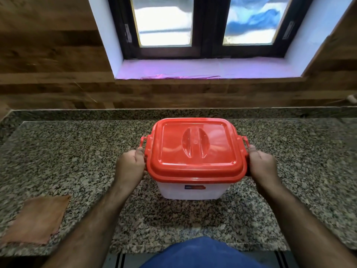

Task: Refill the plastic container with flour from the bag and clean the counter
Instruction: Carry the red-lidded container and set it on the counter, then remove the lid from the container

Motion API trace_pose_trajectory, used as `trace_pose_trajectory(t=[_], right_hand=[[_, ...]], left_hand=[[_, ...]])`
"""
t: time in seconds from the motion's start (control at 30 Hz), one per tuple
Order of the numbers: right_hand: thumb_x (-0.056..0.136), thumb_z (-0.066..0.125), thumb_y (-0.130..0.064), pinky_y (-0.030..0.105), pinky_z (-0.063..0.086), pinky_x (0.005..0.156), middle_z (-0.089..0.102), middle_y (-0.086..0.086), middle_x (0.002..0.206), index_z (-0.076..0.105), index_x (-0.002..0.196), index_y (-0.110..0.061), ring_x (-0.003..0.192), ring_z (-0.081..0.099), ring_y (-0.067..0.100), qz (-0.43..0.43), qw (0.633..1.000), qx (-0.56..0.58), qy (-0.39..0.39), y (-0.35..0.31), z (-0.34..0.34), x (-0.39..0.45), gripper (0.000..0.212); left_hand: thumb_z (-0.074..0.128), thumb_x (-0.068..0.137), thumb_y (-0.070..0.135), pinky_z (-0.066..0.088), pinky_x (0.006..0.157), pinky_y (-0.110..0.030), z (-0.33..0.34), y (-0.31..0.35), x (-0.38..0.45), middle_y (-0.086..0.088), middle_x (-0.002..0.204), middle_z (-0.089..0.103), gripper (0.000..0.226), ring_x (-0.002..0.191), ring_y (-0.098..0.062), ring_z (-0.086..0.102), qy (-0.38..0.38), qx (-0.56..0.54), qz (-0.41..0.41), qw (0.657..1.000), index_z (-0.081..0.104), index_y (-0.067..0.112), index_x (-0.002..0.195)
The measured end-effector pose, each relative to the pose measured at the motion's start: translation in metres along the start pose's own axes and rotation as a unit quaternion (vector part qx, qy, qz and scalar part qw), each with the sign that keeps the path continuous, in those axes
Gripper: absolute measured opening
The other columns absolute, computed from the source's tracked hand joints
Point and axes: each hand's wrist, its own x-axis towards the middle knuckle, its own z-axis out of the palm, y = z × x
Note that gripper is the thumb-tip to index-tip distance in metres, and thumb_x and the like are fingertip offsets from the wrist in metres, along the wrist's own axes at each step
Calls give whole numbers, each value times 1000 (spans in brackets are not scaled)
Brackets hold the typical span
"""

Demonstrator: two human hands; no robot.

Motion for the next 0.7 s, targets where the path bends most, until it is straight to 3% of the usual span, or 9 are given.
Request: trace_pose_trajectory(t=[0.1, 0.2, 0.27, 0.33, 0.4, 0.47, 0.57, 0.63, 0.7], right_hand=[[112, 47, -42, 45, 66, 69, 79, 19, 87, 74, 97, 0, 78, 79, 33, 97, 991, 93, -22, 2, 3, -3, 53], [111, 47, -43, 45, 64, 70, 77, 11, 79, 73, 100, -6, 73, 74, 29, 155, 973, 169, -17, 4, 8, -2, 47], [110, 49, -36, 47, 65, 73, 77, 14, 88, 74, 104, -6, 77, 75, 31, 197, 960, 195, -43, 8, 10, 2, 40], [105, 59, -28, 54, 65, 86, 78, 22, 108, 77, 110, -2, 97, 77, 42, 224, 951, 182, -108, 12, 10, 2, 33], [102, 64, -33, 49, 61, 88, 78, 24, 108, 77, 105, -1, 94, 74, 39, 217, 958, 124, -141, 12, 7, -2, 34], [108, 56, -43, 46, 62, 87, 78, 16, 103, 73, 102, -5, 91, 72, 32, 178, 977, 78, -83, 4, 5, -2, 42], [106, 43, -63, 55, 61, 91, 78, 8, 104, 73, 104, -15, 97, 75, 29, 88, 996, 28, 2, -24, 0, -7, 56], [100, 51, -70, 51, 63, 84, 79, 6, 97, 74, 98, -14, 89, 76, 26, 53, 998, 3, -26, -45, -1, -11, 60], [87, 72, -69, 49, 67, 76, 79, 6, 93, 72, 97, -13, 82, 79, 24, 42, 997, -44, -57, -55, -1, -9, 57]], left_hand=[[50, 113, 37, 50, 52, -34, 8, -18, -5, -1, 59, 63, 46, 51, -17, 57, -64, -227, -167, 957, 67, 9, 81], [61, 107, 41, 47, 52, -34, 16, -27, -11, 0, 60, 60, 43, 50, -14, 52, -104, -295, -254, 915, 68, 10, 80], [62, 107, 44, 47, 53, -34, 17, -29, -13, 1, 59, 60, 43, 52, -14, 51, -121, -308, -274, 903, 70, 9, 83], [62, 106, 47, 47, 55, -35, 15, -30, -13, 1, 61, 60, 44, 53, -14, 50, -120, -305, -270, 905, 70, 7, 89], [62, 105, 48, 47, 54, -34, 13, -30, -13, 1, 66, 63, 44, 55, -14, 51, -104, -291, -249, 918, 71, 6, 97], [55, 109, 46, 48, 55, -32, 11, -25, -15, 1, 72, 66, 42, 59, -14, 52, -73, -266, -218, 936, 71, 7, 105], [49, 112, 42, 54, 68, -36, 7, -8, -18, 1, 82, 74, 34, 71, -17, 63, -21, -241, -153, 958, 72, 17, 111], [48, 112, 45, 59, 75, -38, 3, 6, -20, -5, 90, 81, 35, 82, -21, 75, -24, -246, -126, 961, 73, 21, 107], [46, 114, 43, 58, 70, -32, 2, 19, -23, -9, 90, 81, 37, 82, -20, 77, -36, -250, -119, 960, 71, 21, 100]])
